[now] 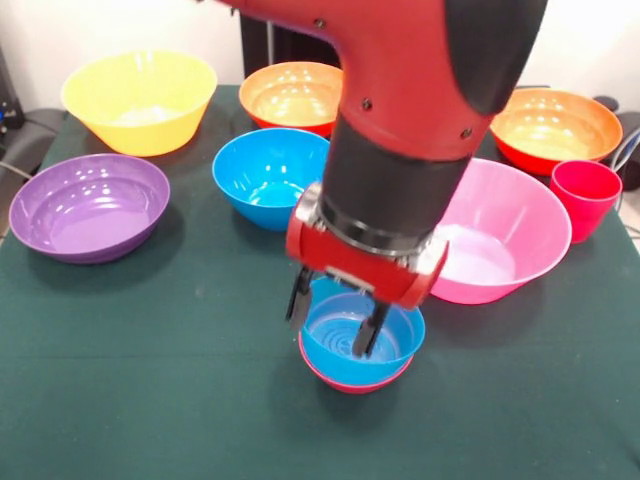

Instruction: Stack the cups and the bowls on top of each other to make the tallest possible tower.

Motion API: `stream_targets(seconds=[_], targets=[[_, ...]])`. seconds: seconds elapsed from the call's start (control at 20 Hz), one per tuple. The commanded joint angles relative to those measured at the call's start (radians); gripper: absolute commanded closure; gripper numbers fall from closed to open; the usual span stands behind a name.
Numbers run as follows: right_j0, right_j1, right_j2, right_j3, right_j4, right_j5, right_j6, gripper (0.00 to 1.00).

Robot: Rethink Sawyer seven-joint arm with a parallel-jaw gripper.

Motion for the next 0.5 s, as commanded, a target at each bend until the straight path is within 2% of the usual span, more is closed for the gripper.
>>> stream_targets(seconds=[0.05, 0.25, 0.5], targets=[[-0.013, 0.147, 0.127, -0.172, -0.051, 0.1, -0.25, 0.0], [-0.023, 0.211, 0.084, -0.283, -0.029, 0.141, -0.241, 0.0], [-0.041, 0.242, 0.054, -0.345, 0.0, 0.182, -0.287, 0.0]])
